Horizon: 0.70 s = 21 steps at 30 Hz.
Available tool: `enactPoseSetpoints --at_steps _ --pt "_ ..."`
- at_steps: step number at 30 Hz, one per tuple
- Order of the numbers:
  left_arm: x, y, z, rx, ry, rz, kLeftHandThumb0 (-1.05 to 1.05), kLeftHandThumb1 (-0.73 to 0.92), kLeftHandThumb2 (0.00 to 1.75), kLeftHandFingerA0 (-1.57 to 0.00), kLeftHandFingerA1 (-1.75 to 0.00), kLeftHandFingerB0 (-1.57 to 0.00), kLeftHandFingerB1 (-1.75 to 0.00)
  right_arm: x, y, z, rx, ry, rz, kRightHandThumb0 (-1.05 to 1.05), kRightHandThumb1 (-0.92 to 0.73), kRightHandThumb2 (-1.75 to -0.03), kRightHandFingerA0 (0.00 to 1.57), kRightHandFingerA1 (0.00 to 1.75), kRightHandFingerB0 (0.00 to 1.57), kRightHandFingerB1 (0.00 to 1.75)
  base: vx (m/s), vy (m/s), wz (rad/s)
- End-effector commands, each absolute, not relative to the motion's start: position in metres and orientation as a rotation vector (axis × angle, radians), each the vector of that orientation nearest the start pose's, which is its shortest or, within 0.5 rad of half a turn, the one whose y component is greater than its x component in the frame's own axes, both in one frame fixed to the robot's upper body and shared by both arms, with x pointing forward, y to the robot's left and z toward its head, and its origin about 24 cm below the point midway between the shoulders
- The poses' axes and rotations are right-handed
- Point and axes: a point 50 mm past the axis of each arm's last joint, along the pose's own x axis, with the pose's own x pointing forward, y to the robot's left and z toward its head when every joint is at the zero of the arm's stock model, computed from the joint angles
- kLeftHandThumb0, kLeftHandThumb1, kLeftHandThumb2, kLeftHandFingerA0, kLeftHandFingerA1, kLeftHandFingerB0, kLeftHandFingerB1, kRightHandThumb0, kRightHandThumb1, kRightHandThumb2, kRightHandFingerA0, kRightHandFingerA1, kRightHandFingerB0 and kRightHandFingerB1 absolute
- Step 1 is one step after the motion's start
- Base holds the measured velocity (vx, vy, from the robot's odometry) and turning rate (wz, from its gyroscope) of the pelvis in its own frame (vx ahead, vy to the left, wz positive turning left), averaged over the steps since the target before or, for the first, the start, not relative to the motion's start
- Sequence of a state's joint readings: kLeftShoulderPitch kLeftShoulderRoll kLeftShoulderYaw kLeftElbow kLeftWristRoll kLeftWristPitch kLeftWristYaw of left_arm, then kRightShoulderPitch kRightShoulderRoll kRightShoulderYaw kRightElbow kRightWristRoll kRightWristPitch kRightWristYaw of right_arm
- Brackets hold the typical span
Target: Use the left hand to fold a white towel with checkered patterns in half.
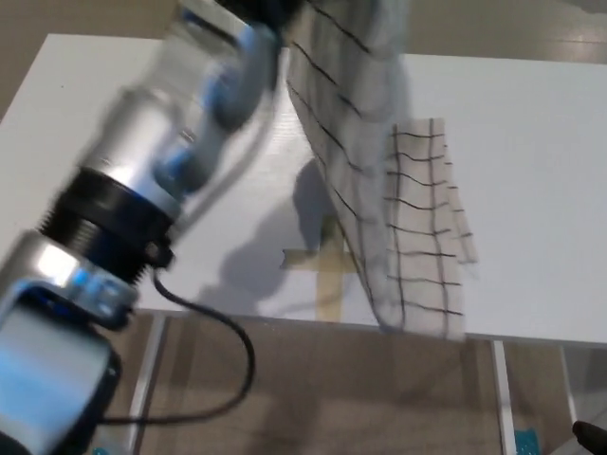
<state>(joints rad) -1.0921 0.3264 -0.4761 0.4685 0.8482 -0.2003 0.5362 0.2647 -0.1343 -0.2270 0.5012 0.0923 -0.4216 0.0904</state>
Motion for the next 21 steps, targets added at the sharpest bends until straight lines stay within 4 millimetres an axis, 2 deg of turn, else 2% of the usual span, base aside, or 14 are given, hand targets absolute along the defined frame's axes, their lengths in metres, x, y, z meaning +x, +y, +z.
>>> enactPoseSetpoints --at_steps 1,2,3,5,7,8,10,11,13,14,15,16,19,21 --pt "0.341 0.025 0.243 1.224 -1.284 -0.002 -0.18 0.59 0.57 -0.92 -1.75 -0.72 -1.68 0.142 -0.248 -0.066 -0.059 0.302 -0.252 -0.45 -0.5 -0.85 0.55 0.69 0.45 0.58 0.0 0.0 0.0" --pt "0.341 0.024 0.242 1.226 -1.284 -0.004 -0.18 0.59 0.57 -0.92 -1.75 -0.72 -1.68 0.142 -0.247 -0.066 -0.059 0.301 -0.251 -0.45 -0.5 -0.85 0.55 0.69 0.45 0.58 0.0 0.0 0.0" --pt "0.34 0.019 0.219 1.271 -1.268 -0.075 -0.21 0.52 0.6 -1.02 -1.68 -0.9 -1.43 0.143 -0.247 -0.066 -0.056 0.298 -0.247 -0.41 -0.64 -0.59 0.59 0.65 0.51 0.48 0.0 0.0 0.0" --pt "0.337 0.013 0.185 1.336 -1.244 -0.187 -0.21 0.55 0.56 -1.05 -1.63 -0.93 -1.37 0.144 -0.247 -0.065 -0.05 0.29 -0.24 -0.41 -0.64 -0.59 0.6 0.65 0.51 0.48 0.0 0.0 0.0" --pt "0.336 0.012 0.175 1.357 -1.236 -0.22 -0.21 0.55 0.56 -1.05 -1.63 -0.93 -1.37 0.145 -0.246 -0.065 -0.048 0.287 -0.237 -0.41 -0.64 -0.59 0.6 0.65 0.51 0.48 0.0 0.0 0.0" --pt "0.334 0.014 0.154 1.396 -1.199 -0.312 -0.21 0.55 0.56 -1.05 -1.63 -0.91 -1.39 0.145 -0.246 -0.064 -0.053 0.282 -0.228 -0.44 -0.5 -0.85 0.57 0.69 0.46 0.58 0.0 0.0 0.0" --pt "0.333 0.015 0.147 1.408 -1.186 -0.346 -0.21 0.55 0.56 -1.05 -1.63 -0.91 -1.39 0.145 -0.246 -0.064 -0.055 0.281 -0.225 -0.44 -0.5 -0.85 0.57 0.69 0.46 0.58 0.0 0.0 0.0" --pt "0.333 0.02 0.13 1.461 -1.147 -0.407 -0.19 0.56 0.56 -0.92 -1.75 -0.75 -1.66 0.147 -0.247 -0.063 -0.068 0.277 -0.217 -0.38 -0.63 -0.59 0.62 0.64 0.54 0.49 0.0 0.0 0.0" --pt "0.332 0.028 0.104 1.553 -1.083 -0.5 -0.19 0.57 0.56 -0.9 -1.75 -0.72 -1.71 0.15 -0.248 -0.061 -0.084 0.272 -0.209 -0.39 -0.64 -0.59 0.63 0.64 0.55 0.5 0.0 0.0 0.0" --pt "0.332 0.028 0.104 1.553 -1.083 -0.5 -0.19 0.57 0.56 -0.9 -1.75 -0.72 -1.71 0.15 -0.248 -0.061 -0.084 0.272 -0.209 -0.39 -0.64 -0.59 0.63 0.64 0.55 0.5 0.0 0.0 0.0" --pt "0.333 0.032 0.092 1.607 -1.056 -0.54 -0.19 0.57 0.56 -0.9 -1.75 -0.72 -1.71 0.152 -0.249 -0.06 -0.086 0.269 -0.207 -0.39 -0.64 -0.59 0.63 0.64 0.55 0.5 0.0 0.0 0.0" --pt "0.333 0.032 0.092 1.607 -1.056 -0.54 -0.19 0.57 0.56 -0.9 -1.75 -0.72 -1.71 0.152 -0.249 -0.06 -0.086 0.269 -0.207 -0.39 -0.64 -0.59 0.63 0.64 0.55 0.5 0.0 0.0 0.0" --pt "0.335 0.042 0.071 1.723 -0.942 -0.643 -0.19 0.59 0.55 -0.84 -1.75 -0.64 -1.75 0.156 -0.249 -0.06 -0.084 0.276 -0.202 -0.4 -0.64 -0.59 0.64 0.67 0.59 0.51 0.0 0.0 0.0" --pt "0.336 0.043 0.069 1.737 -0.925 -0.657 -0.19 0.59 0.55 -0.84 -1.75 -0.64 -1.75 0.156 -0.249 -0.06 -0.082 0.275 -0.2 -0.4 -0.64 -0.59 0.64 0.67 0.59 0.51 0.0 0.0 0.0"
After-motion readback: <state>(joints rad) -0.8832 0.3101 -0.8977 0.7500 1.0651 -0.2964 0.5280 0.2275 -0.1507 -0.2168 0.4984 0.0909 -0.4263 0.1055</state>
